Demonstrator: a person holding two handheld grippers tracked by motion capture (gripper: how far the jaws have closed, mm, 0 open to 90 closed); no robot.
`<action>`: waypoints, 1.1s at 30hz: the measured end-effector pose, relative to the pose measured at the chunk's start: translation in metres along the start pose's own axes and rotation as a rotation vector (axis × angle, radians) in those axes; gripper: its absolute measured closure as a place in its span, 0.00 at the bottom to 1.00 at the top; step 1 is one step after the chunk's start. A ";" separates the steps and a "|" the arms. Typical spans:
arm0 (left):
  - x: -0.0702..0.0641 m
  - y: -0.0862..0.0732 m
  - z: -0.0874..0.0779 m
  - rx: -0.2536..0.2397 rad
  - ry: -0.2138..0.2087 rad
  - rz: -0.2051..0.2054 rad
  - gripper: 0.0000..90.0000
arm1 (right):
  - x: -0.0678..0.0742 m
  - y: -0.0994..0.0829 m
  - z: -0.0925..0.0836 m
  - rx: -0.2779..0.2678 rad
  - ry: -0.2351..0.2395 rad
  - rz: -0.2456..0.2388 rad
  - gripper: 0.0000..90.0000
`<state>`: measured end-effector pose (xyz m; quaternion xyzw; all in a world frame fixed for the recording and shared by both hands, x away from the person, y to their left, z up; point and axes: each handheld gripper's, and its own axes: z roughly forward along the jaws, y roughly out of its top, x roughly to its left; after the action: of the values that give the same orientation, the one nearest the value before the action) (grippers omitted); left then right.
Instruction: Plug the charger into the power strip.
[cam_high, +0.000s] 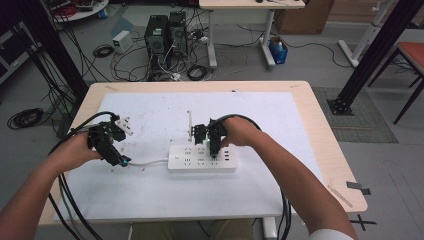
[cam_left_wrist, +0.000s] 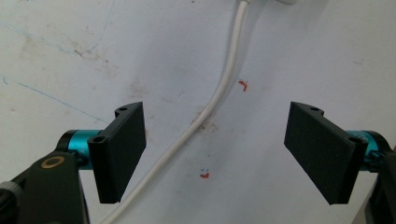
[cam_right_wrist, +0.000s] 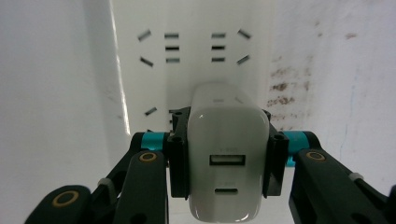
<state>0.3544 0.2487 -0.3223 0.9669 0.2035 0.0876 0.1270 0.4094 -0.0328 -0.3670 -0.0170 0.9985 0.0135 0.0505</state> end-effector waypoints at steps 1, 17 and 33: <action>0.000 0.000 0.000 0.001 0.001 0.000 0.23 | -0.001 0.000 0.000 -0.005 0.001 0.004 0.69; 0.003 -0.005 0.003 -0.011 -0.001 -0.019 0.23 | 0.003 -0.009 0.003 -0.062 -0.024 0.026 0.70; 0.005 -0.004 0.002 -0.009 0.003 -0.023 0.23 | -0.002 -0.006 0.010 -0.055 0.013 0.004 0.70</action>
<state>0.3582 0.2539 -0.3244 0.9638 0.2144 0.0884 0.1318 0.4125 -0.0385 -0.3766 -0.0164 0.9981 0.0412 0.0433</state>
